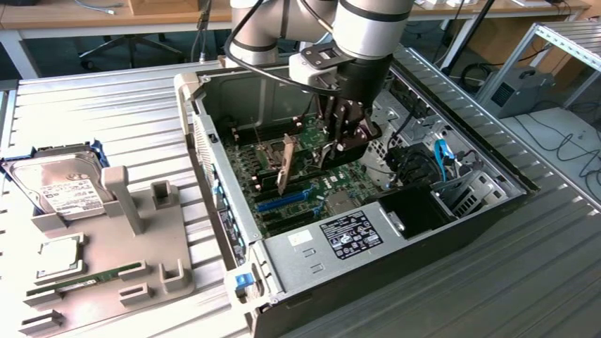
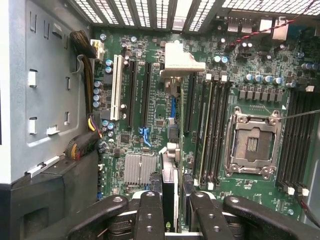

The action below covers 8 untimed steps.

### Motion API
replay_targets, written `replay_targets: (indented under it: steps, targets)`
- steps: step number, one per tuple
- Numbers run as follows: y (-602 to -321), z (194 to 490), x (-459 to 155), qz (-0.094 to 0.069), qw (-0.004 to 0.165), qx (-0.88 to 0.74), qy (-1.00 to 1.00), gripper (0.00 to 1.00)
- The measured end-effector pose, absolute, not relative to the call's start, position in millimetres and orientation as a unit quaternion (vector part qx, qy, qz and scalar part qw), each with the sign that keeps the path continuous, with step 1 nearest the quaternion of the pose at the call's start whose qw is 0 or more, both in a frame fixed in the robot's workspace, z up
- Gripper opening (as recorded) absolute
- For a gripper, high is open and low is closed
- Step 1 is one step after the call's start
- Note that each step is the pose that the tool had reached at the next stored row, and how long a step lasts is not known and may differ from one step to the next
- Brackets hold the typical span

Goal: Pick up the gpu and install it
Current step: 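Insert the gpu into the slot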

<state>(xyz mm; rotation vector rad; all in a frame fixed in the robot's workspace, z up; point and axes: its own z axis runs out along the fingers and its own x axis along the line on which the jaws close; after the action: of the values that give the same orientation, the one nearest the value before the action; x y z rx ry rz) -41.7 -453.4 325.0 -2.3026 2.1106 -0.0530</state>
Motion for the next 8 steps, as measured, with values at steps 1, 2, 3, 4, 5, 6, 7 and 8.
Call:
replay_targets:
  steps: [1,2,3,4,5,6,7,8]
  targets:
    - [-453.5,324.9,-42.0,-0.017,0.009,-0.737,0.676,0.26]
    - [-453.6,324.9,-42.2,-0.017,0.009,-0.737,0.676,0.26]
    - [-453.7,324.8,-42.4,-0.017,0.009,-0.737,0.676,0.26]
    - [-453.8,324.7,-42.6,-0.017,0.009,-0.737,0.676,0.26]
    - [-454.0,324.6,-42.8,-0.017,0.009,-0.737,0.676,0.26]
    - [-454.1,324.6,-43.0,-0.017,0.009,-0.737,0.676,0.26]
    - [-454.2,324.5,-43.3,-0.017,0.009,-0.737,0.676,0.26]
    - [-454.4,324.4,-43.6,-0.017,0.009,-0.737,0.676,0.26]
